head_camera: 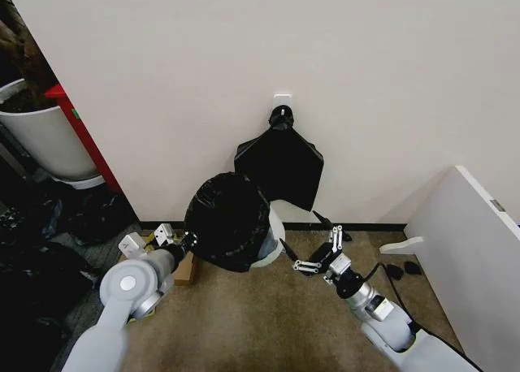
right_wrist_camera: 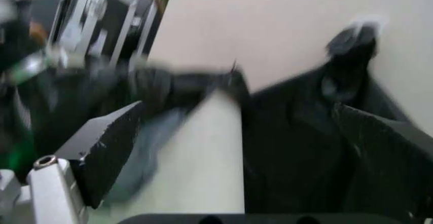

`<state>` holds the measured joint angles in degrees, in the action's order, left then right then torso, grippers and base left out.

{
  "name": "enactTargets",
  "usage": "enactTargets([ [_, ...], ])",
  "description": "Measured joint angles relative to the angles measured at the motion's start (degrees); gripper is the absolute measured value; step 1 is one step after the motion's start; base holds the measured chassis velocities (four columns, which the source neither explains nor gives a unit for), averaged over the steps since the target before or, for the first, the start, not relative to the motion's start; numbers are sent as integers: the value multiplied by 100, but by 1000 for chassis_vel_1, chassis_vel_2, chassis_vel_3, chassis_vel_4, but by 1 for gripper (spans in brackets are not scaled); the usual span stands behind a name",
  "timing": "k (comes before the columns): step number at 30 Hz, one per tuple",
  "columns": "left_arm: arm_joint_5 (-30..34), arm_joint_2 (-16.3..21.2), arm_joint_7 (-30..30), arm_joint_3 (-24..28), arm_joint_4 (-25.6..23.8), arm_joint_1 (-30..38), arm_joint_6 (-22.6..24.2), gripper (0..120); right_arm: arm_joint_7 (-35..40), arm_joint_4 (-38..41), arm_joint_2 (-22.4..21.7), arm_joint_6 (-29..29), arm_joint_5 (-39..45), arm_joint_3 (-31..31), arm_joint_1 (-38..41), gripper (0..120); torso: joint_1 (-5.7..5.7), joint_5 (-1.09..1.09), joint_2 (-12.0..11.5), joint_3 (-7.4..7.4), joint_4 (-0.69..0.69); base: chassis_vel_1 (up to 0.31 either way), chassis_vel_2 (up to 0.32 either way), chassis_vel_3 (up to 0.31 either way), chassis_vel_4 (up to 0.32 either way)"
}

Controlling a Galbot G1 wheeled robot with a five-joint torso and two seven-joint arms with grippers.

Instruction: Place the garbage bag over the trash bin.

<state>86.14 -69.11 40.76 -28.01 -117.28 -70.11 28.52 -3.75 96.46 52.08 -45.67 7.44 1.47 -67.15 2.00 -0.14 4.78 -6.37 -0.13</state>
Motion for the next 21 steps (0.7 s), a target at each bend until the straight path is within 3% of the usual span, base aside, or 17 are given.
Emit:
enactTargets([
  [10,-67,9,-34,19,-159,-128,-13,0,-15,-55,-45,326,38,-114,-13,100,0,0,0,0,0,0,0,0,0],
  [21,-128,-27,-64,112,-175,-126,-19,0,-686,-96,62,-36,314,-176,23,100,0,0,0,0,0,0,0,0,0],
])
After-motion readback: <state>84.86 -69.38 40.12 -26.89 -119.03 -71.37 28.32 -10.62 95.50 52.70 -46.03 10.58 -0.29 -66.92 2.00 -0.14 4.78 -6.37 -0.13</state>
